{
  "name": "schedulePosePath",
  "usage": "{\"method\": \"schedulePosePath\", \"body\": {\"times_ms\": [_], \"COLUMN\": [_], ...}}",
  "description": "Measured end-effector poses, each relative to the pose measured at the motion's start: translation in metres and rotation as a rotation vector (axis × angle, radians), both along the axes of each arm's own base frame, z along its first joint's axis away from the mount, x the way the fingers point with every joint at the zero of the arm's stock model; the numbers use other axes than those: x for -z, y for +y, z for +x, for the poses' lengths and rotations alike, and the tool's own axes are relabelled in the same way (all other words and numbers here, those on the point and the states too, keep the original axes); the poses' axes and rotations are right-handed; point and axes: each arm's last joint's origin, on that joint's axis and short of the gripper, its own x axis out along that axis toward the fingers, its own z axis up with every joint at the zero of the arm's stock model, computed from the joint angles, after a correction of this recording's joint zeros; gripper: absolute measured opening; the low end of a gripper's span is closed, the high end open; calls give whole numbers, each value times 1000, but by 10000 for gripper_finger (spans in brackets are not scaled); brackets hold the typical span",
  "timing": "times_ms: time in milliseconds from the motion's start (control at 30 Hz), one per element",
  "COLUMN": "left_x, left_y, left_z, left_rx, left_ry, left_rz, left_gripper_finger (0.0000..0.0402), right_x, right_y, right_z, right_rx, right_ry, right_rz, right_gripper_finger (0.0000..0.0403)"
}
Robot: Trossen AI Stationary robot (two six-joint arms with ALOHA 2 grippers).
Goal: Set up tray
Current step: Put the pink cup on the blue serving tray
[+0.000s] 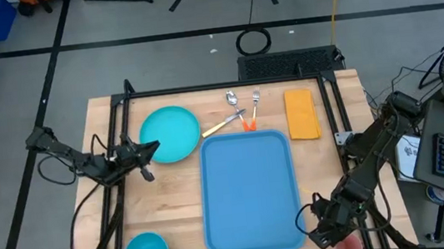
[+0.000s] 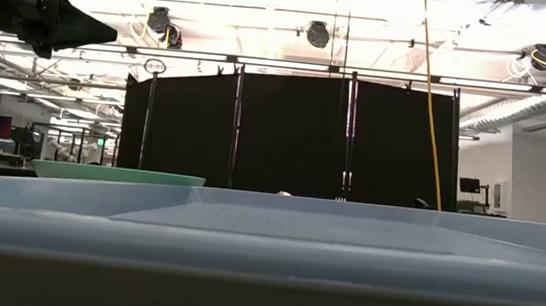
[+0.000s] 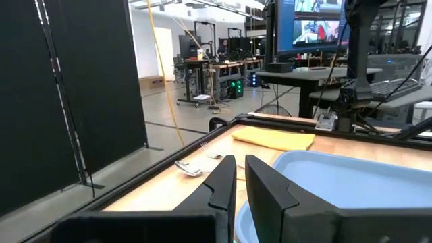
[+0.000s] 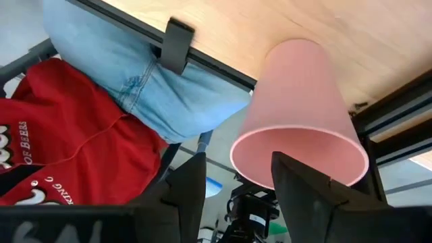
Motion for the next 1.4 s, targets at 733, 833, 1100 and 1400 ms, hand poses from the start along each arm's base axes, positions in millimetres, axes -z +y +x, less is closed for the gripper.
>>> {"method": "schedulePosePath", "body": {"times_ms": [733, 833, 1100, 1400], "left_x": [3, 3, 3, 3], "left_y": [0, 0, 0, 0], "left_z": [0, 0, 0, 0], "left_rx": [2, 2, 3, 3], "left_ry": [8, 8, 8, 8], "left_rz": [-20, -25, -26, -26], "left_gripper_finger": [37, 37, 37, 37], "right_x": [17, 18, 36, 37], "right_y": [6, 6, 5, 5], "right_z": [-7, -7, -9, -9], "right_rx": [52, 65, 100, 61], "right_ry": [-28, -29, -8, -35], "right_rz": [-3, -2, 55, 63], "right_gripper_finger": [157, 157, 157, 94]}}
